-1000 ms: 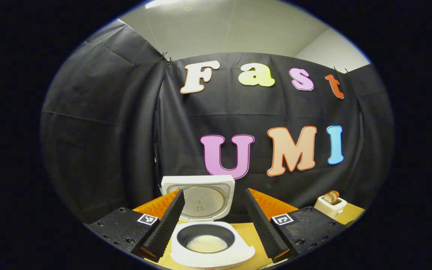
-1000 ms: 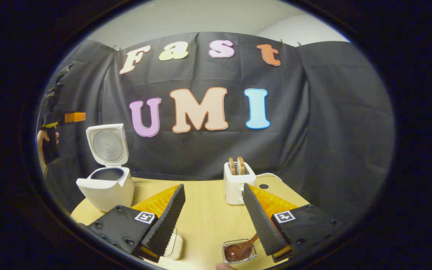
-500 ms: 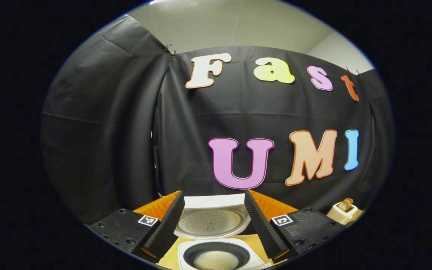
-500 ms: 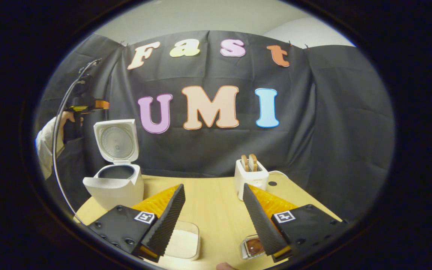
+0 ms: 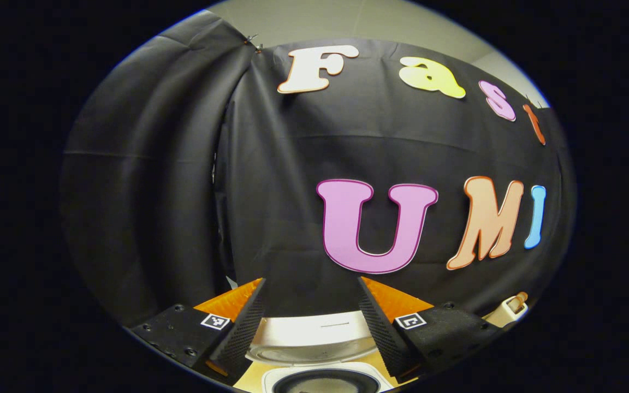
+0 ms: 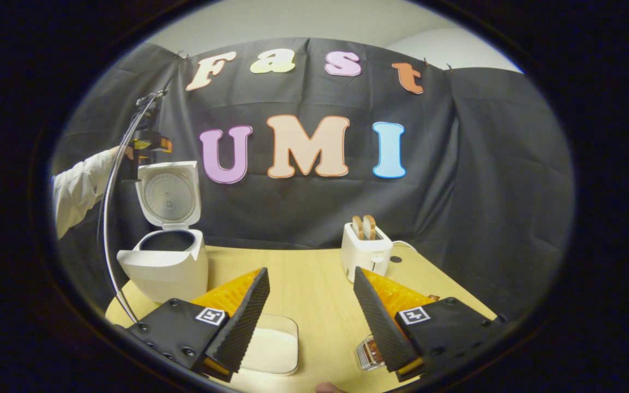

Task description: Close the left gripper, press the button to open the rice cooker; take a wooden spoon from the chopstick holder with the right hand, scoop a spoonful of rice and pour it into the rice cooker, then put the wooden spoon back into the chopstick holder.

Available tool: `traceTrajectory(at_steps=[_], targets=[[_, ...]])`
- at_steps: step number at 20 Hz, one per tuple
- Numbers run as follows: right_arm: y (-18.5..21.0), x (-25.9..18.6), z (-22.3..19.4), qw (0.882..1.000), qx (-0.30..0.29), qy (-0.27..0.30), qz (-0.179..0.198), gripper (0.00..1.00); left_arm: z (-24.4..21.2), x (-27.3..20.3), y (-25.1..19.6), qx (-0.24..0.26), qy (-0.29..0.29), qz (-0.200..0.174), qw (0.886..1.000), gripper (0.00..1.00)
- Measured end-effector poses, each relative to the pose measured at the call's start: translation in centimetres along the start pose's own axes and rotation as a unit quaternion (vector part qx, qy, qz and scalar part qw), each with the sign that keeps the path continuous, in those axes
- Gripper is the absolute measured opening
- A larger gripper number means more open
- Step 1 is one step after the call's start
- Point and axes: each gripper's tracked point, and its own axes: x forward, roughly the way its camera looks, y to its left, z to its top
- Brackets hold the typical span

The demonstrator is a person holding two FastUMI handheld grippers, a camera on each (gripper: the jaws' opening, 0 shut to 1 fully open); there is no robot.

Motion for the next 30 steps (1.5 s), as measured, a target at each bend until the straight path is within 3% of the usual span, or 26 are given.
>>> traceTrajectory(at_steps=[6, 12, 21, 30], targets=[[0.3, 0.0, -0.5, 1.0, 0.001, 0.004, -0.007, 0.98, -3.2, 1.7, -0.6, -0.013, 0.057, -0.004, 0.998, 0.93], [0.4, 0.1, -0.2, 1.0, 0.01, -0.003, 0.006, 0.98, -3.6, 0.6, -0.8, -0.004, 0.06, -0.003, 0.998, 0.94], [1.1, 0.1, 0.2, 0.999, 0.014, -0.011, 0.048, 0.97, -6.1, -6.0, -2.2, 0.004, 0.055, 0.002, 0.998, 0.93], [1.6, -0.5, 1.1, 0.996, 0.013, -0.02, 0.084, 0.96, -11.4, -12.3, -3.2, -0.016, 0.089, -0.014, 0.996, 0.93]])
